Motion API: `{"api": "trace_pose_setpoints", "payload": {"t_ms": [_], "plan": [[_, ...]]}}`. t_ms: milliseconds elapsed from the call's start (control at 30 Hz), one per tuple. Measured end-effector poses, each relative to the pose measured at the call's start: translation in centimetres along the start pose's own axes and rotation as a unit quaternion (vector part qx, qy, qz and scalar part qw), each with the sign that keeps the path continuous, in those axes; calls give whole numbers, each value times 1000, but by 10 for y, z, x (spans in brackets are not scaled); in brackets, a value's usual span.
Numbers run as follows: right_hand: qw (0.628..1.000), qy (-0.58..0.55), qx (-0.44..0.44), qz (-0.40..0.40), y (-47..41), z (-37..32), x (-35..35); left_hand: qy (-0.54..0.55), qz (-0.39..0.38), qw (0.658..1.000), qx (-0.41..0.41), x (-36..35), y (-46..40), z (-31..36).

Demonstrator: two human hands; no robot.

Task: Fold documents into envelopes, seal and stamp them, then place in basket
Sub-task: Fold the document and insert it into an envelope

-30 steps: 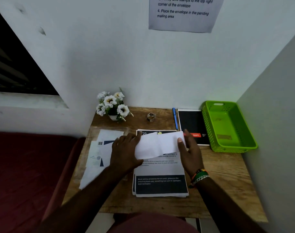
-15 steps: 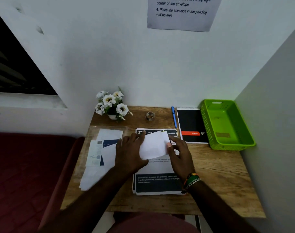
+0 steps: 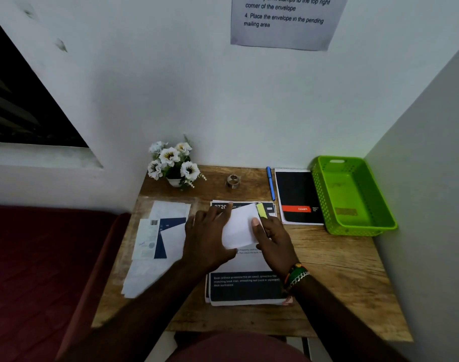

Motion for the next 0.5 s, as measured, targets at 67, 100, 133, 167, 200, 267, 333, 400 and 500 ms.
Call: {"api": "trace_pose_setpoints", "payload": {"t_ms": [67,100,133,167,200,267,333,400,500], "plan": [[998,-47,-39,-8,-3,2,-1,3,-1,1000,1,0,-1,1],[997,-63,-52,0,-4,2,0,5,-4,1000,3,1,-2,0],[995,-78,-53,14,-5,2,3,6,-8,1000,6,2,-3,0],[995,-87,-42,37,-5,1,7,7,-11,1000,8,3,-4,-1],[994,-88,-22,69,-4,-1,12,10,-14,1000,10,4,-5,-1],[987,-88,10,134,-1,-5,21,20,-10,1000,13,8,-7,2],[976,-109,22,186,3,-12,29,31,-5,999,10,13,-8,7],[969,-128,41,208,8,-20,32,41,5,999,1,18,-8,15],[966,-136,76,207,13,-28,32,58,32,998,-17,23,-10,22]]}}
Point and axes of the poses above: each hand's wrist, its own y-axis away from the middle knuckle, its own x-axis out of the back of the hand, z = x × y, the point moved 5 cm from there along -y, towards the middle knuckle, and after that the axes turned 13 degrees about -x, right-handed, at the moved point
